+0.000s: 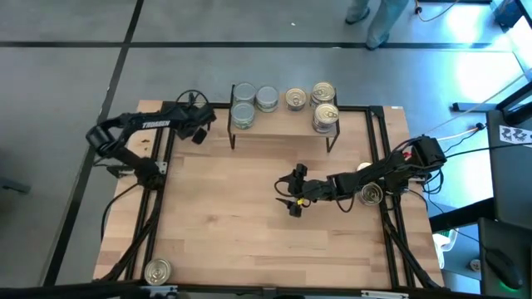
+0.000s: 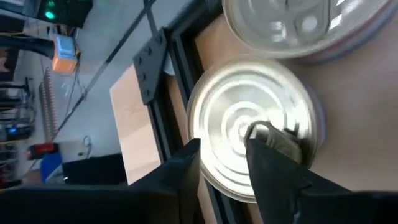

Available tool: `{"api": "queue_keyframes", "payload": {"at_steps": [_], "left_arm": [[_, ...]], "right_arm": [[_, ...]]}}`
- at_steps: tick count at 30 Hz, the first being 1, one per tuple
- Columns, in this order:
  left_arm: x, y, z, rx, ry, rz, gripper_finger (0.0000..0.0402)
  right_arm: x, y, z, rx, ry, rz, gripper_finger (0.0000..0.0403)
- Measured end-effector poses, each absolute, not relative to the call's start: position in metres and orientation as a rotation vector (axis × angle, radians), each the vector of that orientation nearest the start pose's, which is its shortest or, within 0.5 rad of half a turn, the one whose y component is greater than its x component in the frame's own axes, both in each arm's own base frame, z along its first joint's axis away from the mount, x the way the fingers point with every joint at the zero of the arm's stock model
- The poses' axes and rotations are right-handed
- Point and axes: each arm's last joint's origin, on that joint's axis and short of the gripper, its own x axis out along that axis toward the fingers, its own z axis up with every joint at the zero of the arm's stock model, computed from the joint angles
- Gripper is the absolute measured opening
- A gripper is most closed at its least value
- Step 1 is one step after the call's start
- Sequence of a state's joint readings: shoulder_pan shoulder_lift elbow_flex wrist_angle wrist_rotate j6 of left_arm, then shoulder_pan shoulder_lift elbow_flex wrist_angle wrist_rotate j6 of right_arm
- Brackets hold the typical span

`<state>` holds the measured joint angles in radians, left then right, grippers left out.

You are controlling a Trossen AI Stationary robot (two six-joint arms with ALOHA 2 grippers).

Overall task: Stack canned seafood by type on shelf
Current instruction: Stack the blue pink tuna can on top of the other blue pink tuna can on the shelf

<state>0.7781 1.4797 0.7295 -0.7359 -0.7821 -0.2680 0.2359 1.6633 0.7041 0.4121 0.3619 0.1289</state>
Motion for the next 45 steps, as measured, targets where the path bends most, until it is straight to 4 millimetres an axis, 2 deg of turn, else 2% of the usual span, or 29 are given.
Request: {"api": "queue_keyframes", "payload": {"at_steps": [4, 10, 13, 19, 25, 37, 45], "left_arm": [[0.145, 0.177, 0.144, -0.145, 1.518, 1.412, 0.0112], [0.146, 0.172, 0.144, -0.154, 1.59, 1.309, 0.0093], [0.147, 0.163, 0.148, -0.16, 1.595, 1.268, 0.0085], [0.16, 0.144, 0.16, -0.228, 1.483, 1.128, 0.007], [0.175, 0.126, 0.162, -0.254, 1.453, 0.973, 0.0055], [0.195, 0.084, 0.161, -0.187, 1.445, 0.834, 0.0028], [0.199, 0.054, 0.16, -0.187, 1.469, 0.781, 0.0013]], "right_arm": [[0.309, 0.064, 0.149, -0.037, 0.517, -0.155, 0.0353], [0.31, 0.064, 0.149, -0.035, 0.515, -0.149, 0.0353], [0.31, 0.064, 0.149, -0.035, 0.516, -0.149, 0.0353], [0.31, 0.064, 0.149, -0.036, 0.516, -0.149, 0.0353], [0.31, 0.064, 0.149, -0.032, 0.516, -0.15, 0.0353], [0.31, 0.064, 0.149, -0.03, 0.516, -0.15, 0.0353], [0.31, 0.064, 0.149, -0.034, 0.516, -0.149, 0.0353]]}}
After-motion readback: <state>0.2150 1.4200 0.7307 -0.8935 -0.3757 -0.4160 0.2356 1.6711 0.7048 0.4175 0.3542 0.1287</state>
